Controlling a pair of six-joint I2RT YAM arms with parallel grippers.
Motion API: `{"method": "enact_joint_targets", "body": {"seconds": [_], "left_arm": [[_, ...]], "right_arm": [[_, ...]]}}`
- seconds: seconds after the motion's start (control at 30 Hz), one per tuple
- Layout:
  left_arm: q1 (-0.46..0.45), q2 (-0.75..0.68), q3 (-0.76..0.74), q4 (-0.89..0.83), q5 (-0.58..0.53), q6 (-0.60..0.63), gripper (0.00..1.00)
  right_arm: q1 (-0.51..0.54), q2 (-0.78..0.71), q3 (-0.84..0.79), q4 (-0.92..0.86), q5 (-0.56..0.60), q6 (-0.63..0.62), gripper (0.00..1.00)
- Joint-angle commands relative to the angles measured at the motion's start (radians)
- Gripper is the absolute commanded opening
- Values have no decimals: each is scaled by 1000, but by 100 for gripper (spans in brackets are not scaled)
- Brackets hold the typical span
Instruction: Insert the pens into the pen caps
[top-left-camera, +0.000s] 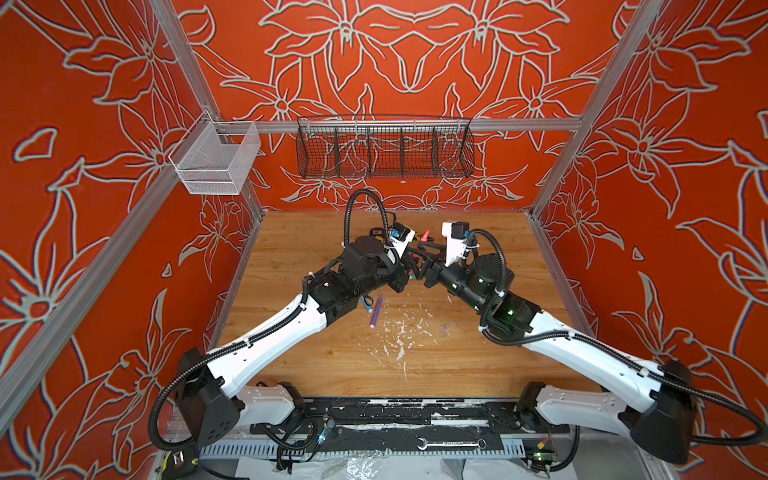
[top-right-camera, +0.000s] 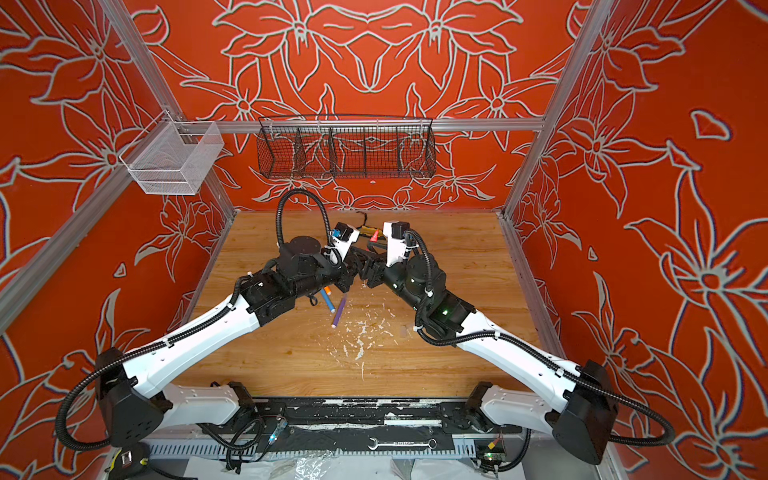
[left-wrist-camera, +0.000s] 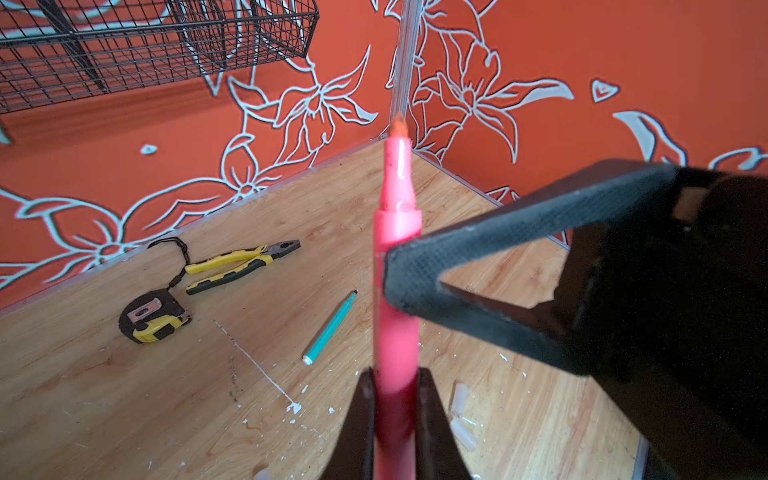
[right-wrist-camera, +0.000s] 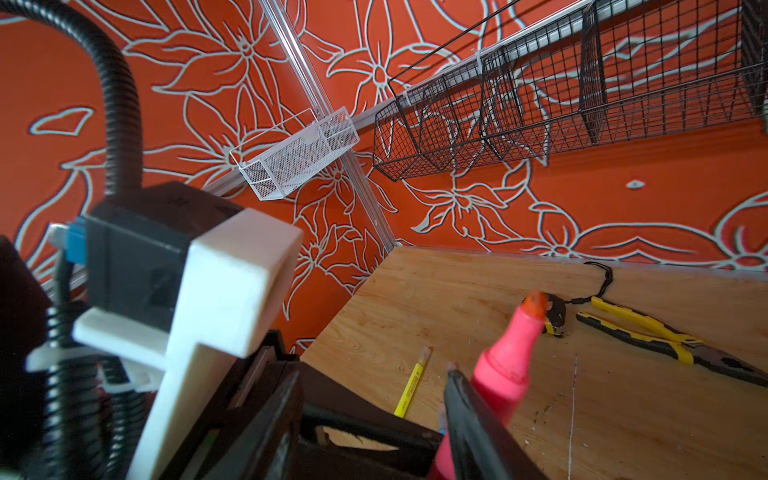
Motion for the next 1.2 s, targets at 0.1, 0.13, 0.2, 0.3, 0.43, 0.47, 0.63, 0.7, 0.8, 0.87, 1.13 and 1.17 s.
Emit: {"method": "enact_joint_targets", "body": {"seconds": [0.1, 0.13, 0.2, 0.3, 0.43, 0.47, 0.63, 0.7, 0.8, 0.87, 1.13, 1.17], "left_arm": [[0, -36, -1, 53, 13, 4, 0], [0, -38, -4, 55, 13, 4, 0], [0, -41, -6, 57, 17, 6, 0], [0, -44, -7, 55, 52, 21, 0], [-2, -65, -32, 74, 212, 67, 0], [-2, -70, -37, 74, 253, 79, 0], [-6, -73, -55, 93, 298, 104, 0], [-6, -70, -54, 93, 282, 104, 0], [-6, -67, -52, 91, 284, 105, 0], [-6, -67, -53, 91, 298, 107, 0], [-9, -73, -63, 85, 331, 146, 0], [-9, -76, -65, 87, 332, 148, 0]], "right_arm": [[8, -102, -59, 4, 74, -5, 58], [8, -112, -66, 5, 80, -7, 58], [8, -127, -82, 8, 98, -5, 59], [8, -128, -84, 9, 109, -4, 59], [8, -120, -72, 1, 84, 4, 60], [9, -120, -74, 1, 77, 9, 59], [7, -133, -94, 36, 35, 35, 57], [7, -138, -98, 41, 32, 41, 49], [6, -135, -99, 45, 27, 45, 38], [7, -130, -97, 45, 24, 49, 32], [7, -144, -108, 46, 32, 53, 21], [7, -149, -112, 47, 35, 52, 21]]}}
